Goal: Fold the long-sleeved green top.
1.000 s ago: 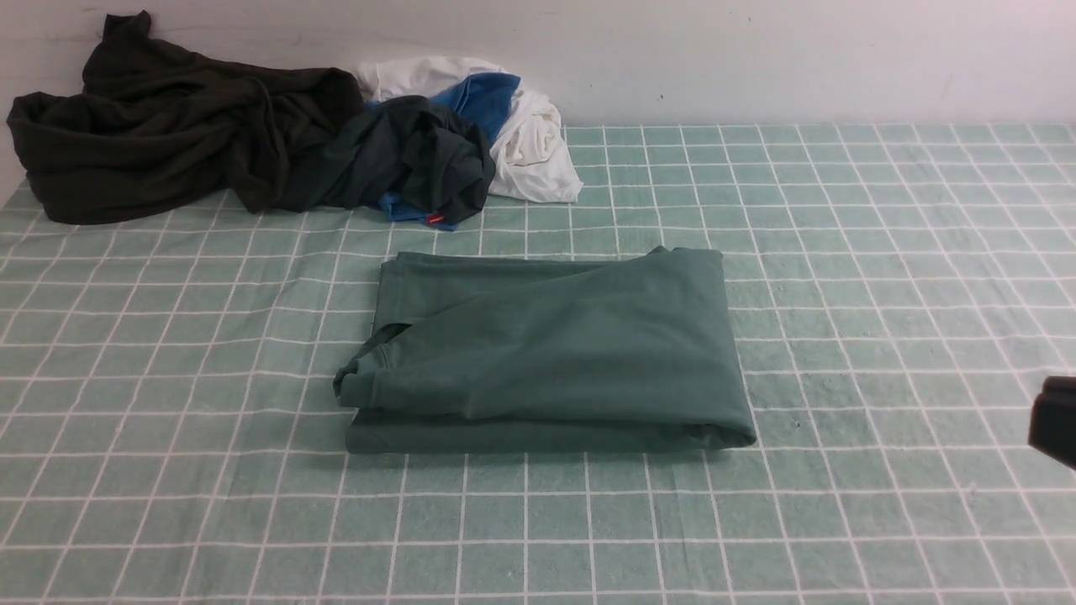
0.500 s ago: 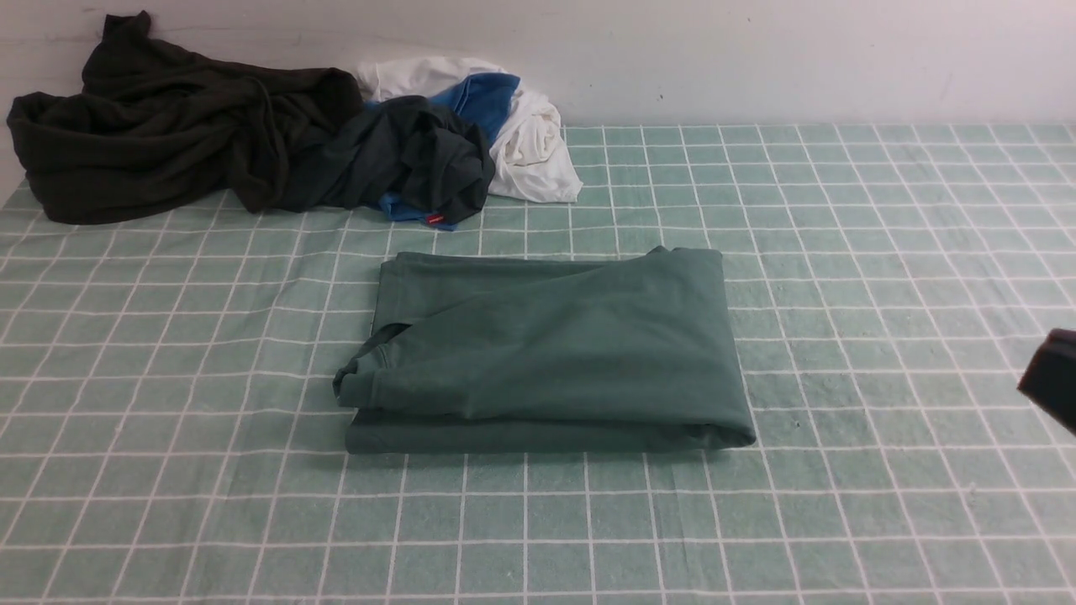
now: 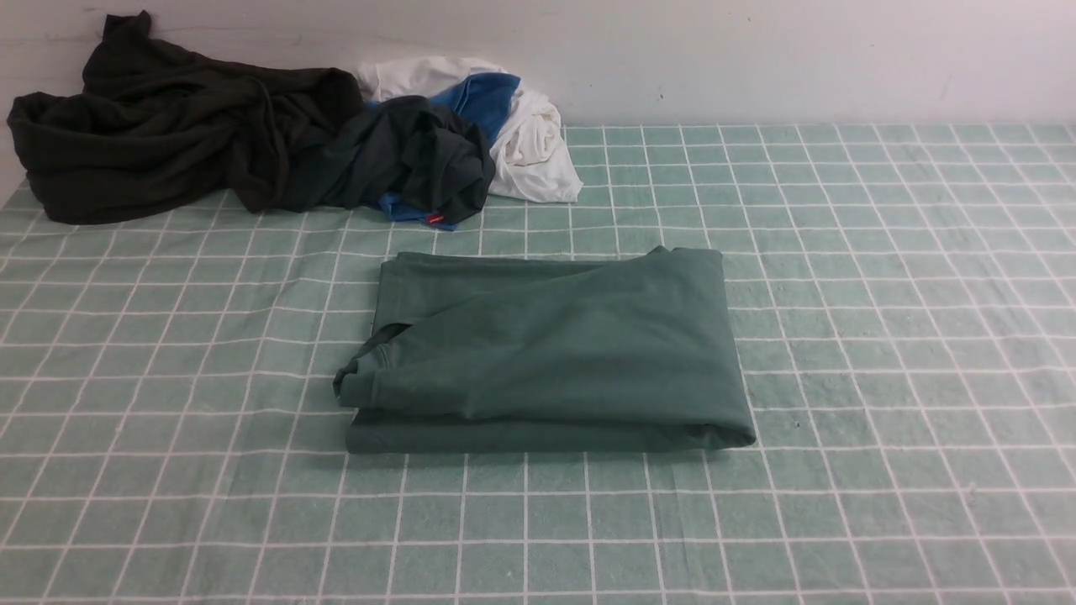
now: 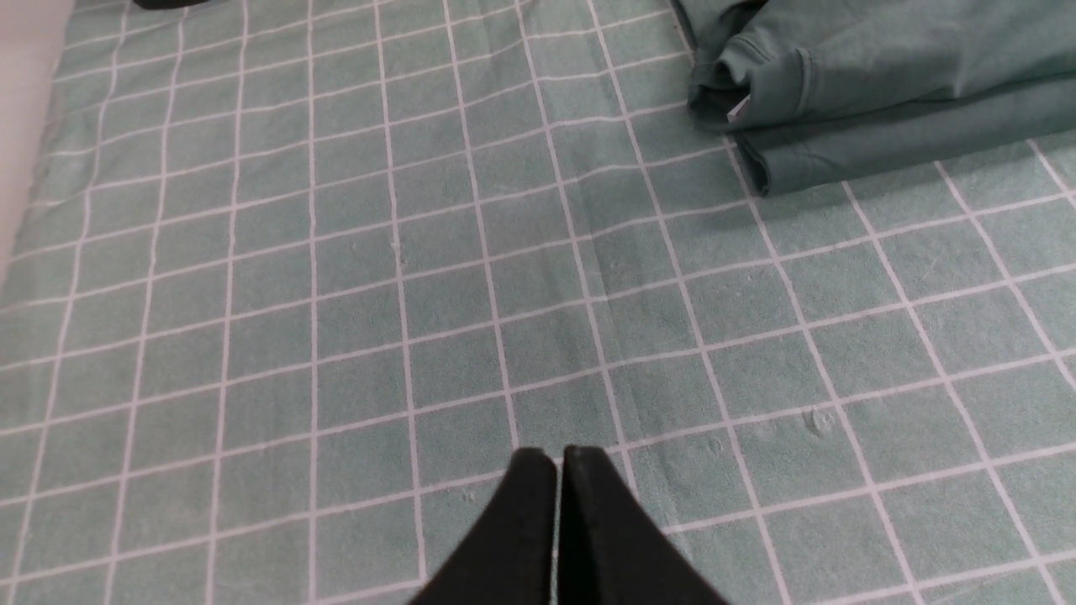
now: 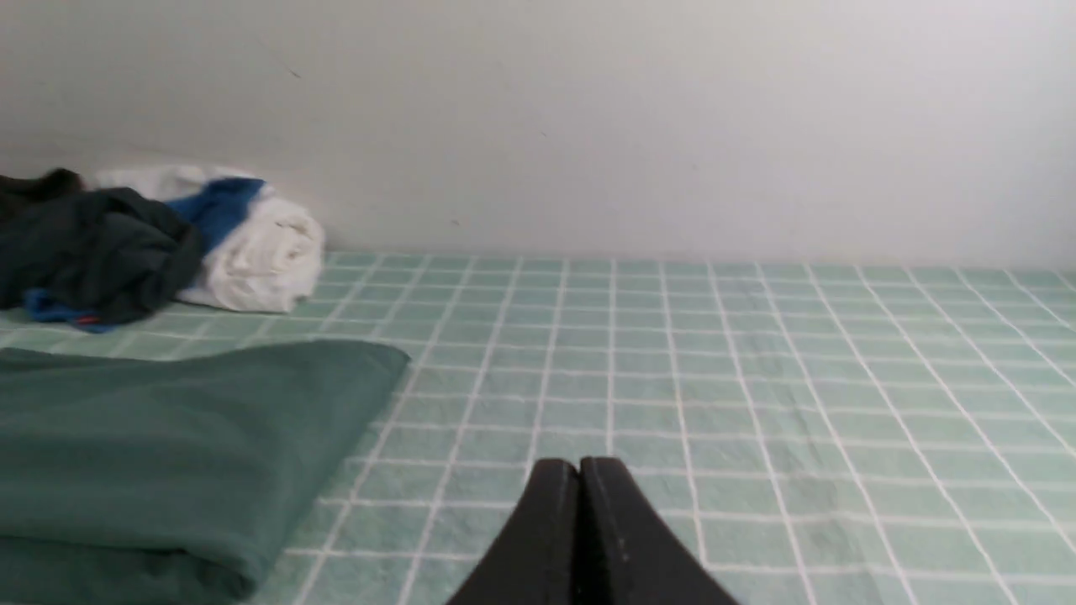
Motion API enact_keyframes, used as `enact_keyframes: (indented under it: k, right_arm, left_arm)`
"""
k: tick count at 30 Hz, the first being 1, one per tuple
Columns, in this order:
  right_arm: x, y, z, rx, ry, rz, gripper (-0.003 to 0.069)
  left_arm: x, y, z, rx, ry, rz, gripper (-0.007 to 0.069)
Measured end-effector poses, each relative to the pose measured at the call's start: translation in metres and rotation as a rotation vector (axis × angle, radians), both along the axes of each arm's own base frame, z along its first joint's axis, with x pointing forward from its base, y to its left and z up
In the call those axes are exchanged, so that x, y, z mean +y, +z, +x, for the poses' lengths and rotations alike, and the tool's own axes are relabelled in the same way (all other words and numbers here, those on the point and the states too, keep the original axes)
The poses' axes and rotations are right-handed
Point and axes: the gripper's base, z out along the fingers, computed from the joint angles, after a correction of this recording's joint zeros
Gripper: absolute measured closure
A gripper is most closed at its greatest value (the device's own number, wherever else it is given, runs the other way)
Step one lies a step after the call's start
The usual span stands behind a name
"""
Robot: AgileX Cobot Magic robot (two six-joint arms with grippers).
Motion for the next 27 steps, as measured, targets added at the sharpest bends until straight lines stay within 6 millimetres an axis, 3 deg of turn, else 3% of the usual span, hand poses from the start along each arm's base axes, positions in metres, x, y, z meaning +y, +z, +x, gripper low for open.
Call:
enact_keyframes:
  k: [5,27]
  right_arm:
    - [-0.003,-0.026,-0.003,0.112,-0.052,-0.004,0.0673]
    - [-0.003,-0.028,-0.004,0.129,-0.053,-0.002,0.0673]
  left_arm:
    - [0.000,0.000,0.000,0.000,0.000,0.000,0.0627]
    - [0.000,0.000,0.000,0.001,0.001,0.001,0.0627]
